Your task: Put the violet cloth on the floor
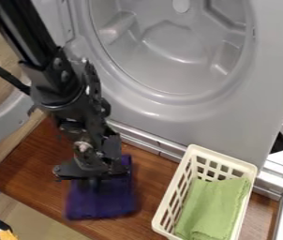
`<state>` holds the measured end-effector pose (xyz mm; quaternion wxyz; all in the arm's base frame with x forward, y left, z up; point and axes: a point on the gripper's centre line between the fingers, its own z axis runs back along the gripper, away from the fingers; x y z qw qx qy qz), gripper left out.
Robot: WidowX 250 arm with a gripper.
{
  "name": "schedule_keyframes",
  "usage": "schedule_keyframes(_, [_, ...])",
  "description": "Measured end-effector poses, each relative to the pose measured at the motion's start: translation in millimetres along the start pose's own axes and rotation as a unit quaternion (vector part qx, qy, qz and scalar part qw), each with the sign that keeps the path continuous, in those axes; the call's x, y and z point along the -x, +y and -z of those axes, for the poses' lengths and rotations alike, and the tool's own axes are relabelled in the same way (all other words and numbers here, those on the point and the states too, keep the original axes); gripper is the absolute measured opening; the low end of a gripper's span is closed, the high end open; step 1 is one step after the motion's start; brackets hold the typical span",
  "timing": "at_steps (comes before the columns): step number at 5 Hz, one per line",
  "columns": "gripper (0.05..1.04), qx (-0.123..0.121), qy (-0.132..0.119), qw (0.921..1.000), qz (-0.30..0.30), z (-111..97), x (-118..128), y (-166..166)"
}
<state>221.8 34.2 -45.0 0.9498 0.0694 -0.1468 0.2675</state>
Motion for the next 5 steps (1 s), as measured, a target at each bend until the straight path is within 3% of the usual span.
schedule_keyframes(1, [0.790,-0.008,0.002,1.0000,0.005,-1.6,-2.2,-4.8])
schedule_keyframes(2, [1.004,-0.011,0.000,0.9998,0.018,-13.7,-8.9,-6.5])
schedule_keyframes(5, [1.000,0.061,-0.038,0.9961,0.051,-94.0,-36.0,-18.7])
